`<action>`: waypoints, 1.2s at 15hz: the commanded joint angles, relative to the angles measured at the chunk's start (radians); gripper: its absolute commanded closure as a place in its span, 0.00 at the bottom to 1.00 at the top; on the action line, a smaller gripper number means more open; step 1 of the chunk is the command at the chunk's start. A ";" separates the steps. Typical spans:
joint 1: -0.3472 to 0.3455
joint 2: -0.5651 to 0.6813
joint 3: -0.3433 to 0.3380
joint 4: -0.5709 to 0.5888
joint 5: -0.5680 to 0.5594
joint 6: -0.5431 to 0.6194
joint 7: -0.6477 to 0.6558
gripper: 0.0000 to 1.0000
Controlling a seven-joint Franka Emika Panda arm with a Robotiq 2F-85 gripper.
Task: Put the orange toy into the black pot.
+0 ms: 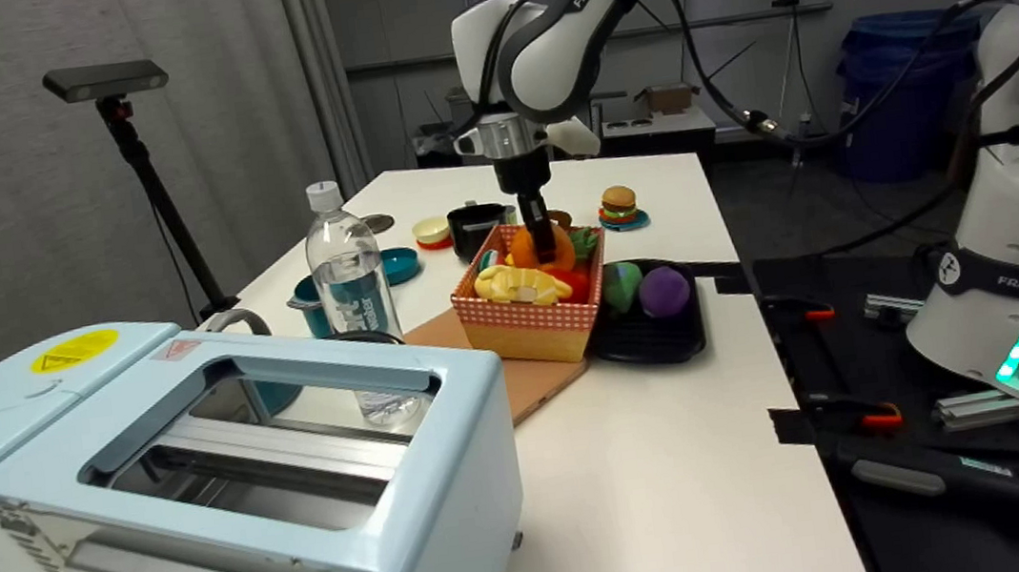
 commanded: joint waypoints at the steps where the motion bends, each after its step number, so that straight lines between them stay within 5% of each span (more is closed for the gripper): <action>1: -0.020 -0.068 -0.001 -0.054 -0.001 -0.015 0.017 0.92; 18: -0.041 -0.246 -0.061 -0.034 0.021 -0.143 0.005 0.94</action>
